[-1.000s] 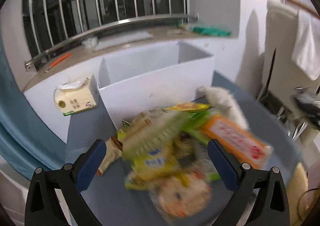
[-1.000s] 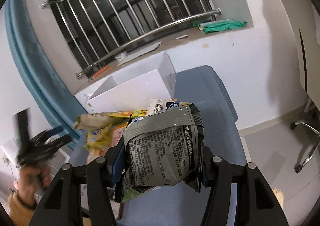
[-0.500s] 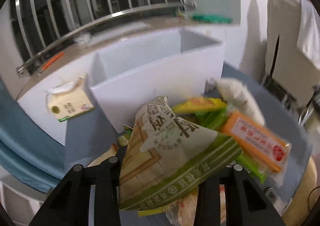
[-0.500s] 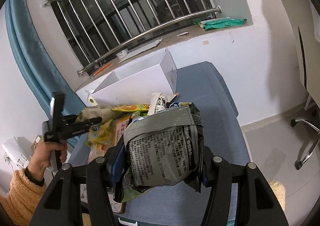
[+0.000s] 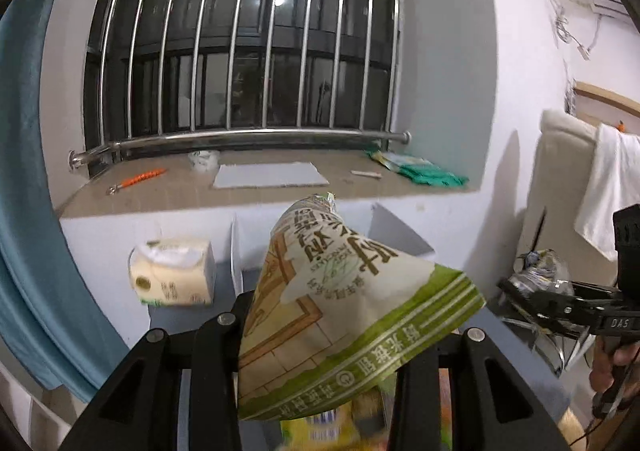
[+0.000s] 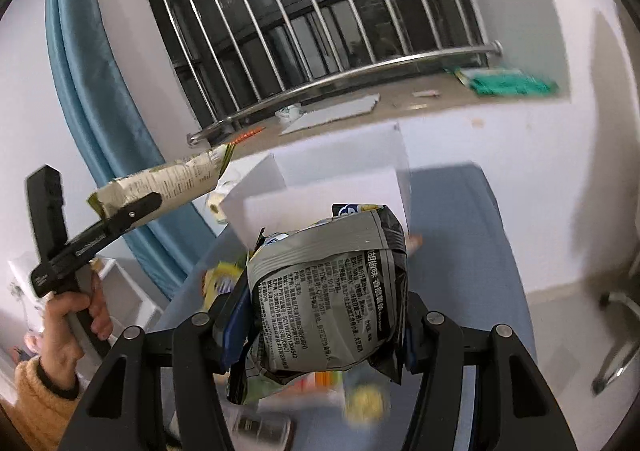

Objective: Organize snacks
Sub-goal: 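Carry the grey bag into the box while the left gripper drops a white-green bag in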

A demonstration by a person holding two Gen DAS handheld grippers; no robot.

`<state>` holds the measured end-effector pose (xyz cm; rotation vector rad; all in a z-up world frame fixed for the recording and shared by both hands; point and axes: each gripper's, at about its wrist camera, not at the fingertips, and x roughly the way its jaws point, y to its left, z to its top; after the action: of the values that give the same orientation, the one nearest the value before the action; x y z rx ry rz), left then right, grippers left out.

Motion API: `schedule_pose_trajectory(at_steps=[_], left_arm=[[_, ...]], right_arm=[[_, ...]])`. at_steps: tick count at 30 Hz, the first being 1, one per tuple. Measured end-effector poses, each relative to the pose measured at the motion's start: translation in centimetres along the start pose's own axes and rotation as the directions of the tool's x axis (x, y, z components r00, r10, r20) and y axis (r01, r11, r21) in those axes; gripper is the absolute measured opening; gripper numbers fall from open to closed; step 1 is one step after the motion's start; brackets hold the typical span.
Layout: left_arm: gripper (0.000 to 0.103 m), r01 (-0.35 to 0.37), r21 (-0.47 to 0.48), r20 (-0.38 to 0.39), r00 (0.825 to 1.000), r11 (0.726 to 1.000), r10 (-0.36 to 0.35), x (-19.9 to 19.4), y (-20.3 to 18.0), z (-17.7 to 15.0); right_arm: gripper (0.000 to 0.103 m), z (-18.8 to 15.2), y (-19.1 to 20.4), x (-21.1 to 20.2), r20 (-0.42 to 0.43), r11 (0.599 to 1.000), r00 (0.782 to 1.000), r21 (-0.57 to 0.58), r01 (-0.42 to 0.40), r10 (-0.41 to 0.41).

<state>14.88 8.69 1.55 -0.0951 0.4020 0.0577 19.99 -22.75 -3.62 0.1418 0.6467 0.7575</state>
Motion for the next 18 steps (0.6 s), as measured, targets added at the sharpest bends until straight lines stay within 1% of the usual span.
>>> schedule_pose_trajectory(at_steps=[2, 6, 8, 10, 12, 13, 14, 15, 16, 17, 18], left_arm=[[0.041, -0.023, -0.010, -0.008, 1.000, 1.000, 0.023, 2.3, 0.4, 1.4], [0.041, -0.076, -0.021, -0.080, 0.994, 0.997, 0.074, 8.8, 1.3, 3.7], [0.041, -0.099, -0.010, -0.111, 0.989, 0.995, 0.098, 11.3, 1.4, 4.2], [0.042, -0.122, 0.016, -0.126, 0.984, 0.992, 0.123, 13.4, 1.4, 4.6], [0.044, -0.138, 0.023, -0.145, 0.979, 0.990, 0.140, 14.9, 1.5, 4.6], [0.056, -0.135, 0.031, -0.163, 0.977, 0.990, 0.138, 15.6, 1.4, 4.6], [0.070, -0.123, 0.045, -0.201, 0.971, 0.991, 0.130, 16.5, 1.4, 4.5], [0.101, -0.126, 0.062, -0.234, 0.963, 0.990, 0.137, 17.3, 1.3, 4.4], [0.103, -0.144, 0.079, -0.246, 0.956, 0.986, 0.160, 17.5, 1.2, 4.2], [0.103, -0.158, 0.096, -0.236, 0.956, 0.983, 0.177, 17.2, 1.1, 4.0], [0.103, -0.163, 0.099, -0.220, 0.959, 0.982, 0.181, 16.7, 1.1, 3.8]], right_arm=[[0.063, 2.4, 0.3, 2.0, 0.008, 1.000, 1.000, -0.019, -0.003, 0.003], [0.063, 7.8, -0.4, 7.7, -0.004, 0.994, 0.995, -0.038, 0.098, -0.098], [0.063, 9.9, -1.3, 10.5, -0.038, 0.992, 0.992, -0.038, 0.122, -0.123], [0.063, 11.9, -2.0, 13.5, -0.067, 0.988, 0.986, -0.042, 0.150, -0.152], [0.064, 13.1, -2.7, 15.3, -0.071, 0.982, 0.980, -0.050, 0.181, -0.184], [0.065, 13.6, -3.0, 16.1, -0.082, 0.979, 0.976, -0.049, 0.196, -0.200], [0.068, 14.0, -3.4, 16.9, -0.098, 0.977, 0.972, -0.039, 0.209, -0.212], [0.074, 14.5, -3.9, 17.8, -0.125, 0.977, 0.970, -0.020, 0.210, -0.211], [0.080, 14.8, -4.2, 18.6, -0.155, 0.980, 0.968, -0.010, 0.199, -0.199], [0.095, 15.0, -4.5, 19.2, -0.184, 0.981, 0.965, -0.001, 0.192, -0.189], [0.103, 15.0, -4.7, 19.6, -0.202, 0.980, 0.961, 0.018, 0.196, -0.189]])
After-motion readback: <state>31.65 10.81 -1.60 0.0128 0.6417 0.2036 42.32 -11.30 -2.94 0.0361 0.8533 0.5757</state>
